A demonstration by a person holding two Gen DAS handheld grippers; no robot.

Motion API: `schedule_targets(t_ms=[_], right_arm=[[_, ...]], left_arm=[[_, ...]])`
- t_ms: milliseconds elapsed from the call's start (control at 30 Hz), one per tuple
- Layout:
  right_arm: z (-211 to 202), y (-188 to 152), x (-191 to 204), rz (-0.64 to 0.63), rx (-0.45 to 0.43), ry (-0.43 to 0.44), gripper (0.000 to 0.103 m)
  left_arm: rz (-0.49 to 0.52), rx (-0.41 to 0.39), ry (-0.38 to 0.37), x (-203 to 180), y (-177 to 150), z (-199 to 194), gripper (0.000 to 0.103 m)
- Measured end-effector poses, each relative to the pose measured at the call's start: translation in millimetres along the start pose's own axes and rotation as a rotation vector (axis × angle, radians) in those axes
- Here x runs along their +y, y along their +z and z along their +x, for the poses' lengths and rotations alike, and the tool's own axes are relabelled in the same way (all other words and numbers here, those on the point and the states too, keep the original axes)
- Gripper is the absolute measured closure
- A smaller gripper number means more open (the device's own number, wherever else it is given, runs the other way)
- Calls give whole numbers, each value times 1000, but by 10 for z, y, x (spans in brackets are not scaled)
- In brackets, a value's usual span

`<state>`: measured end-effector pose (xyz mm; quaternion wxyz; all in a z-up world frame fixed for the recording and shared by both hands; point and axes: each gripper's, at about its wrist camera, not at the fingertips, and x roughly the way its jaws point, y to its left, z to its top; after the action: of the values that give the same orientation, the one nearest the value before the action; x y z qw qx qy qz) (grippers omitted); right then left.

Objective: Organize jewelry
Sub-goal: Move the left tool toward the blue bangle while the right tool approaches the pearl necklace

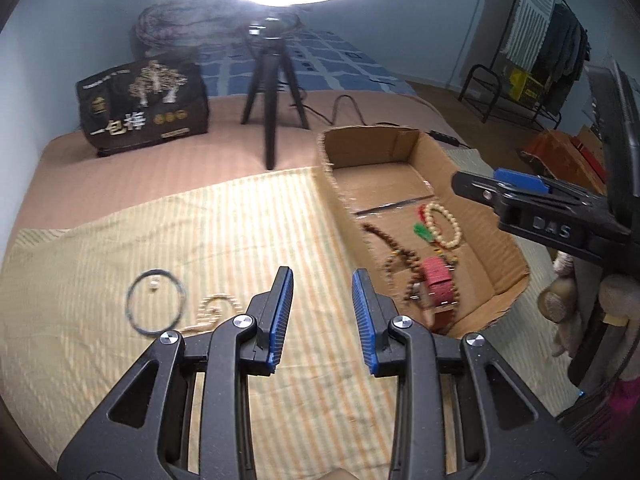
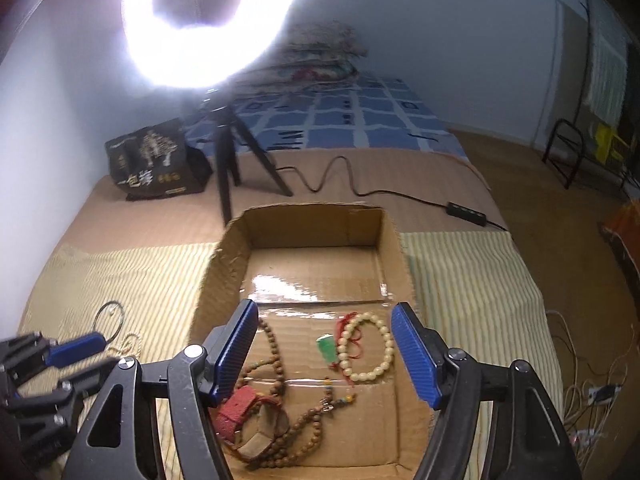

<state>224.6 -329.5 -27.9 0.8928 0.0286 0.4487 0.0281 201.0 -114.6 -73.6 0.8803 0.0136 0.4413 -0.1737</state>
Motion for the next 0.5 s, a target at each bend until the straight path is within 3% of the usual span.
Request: schedule_targets(t_ms=[100,200,500], right_arm=[[-15,-24,92,2,4,43,28],[-44,-25,237,-22,-1,69,20],[-58,-66,699,-108,15,185,17]], left_arm=[[-19,-12,23,192,-9,-68,73],[-66,-20,33,425,-3,-138,57],[-179,5,83,1119,-15,-176,57]])
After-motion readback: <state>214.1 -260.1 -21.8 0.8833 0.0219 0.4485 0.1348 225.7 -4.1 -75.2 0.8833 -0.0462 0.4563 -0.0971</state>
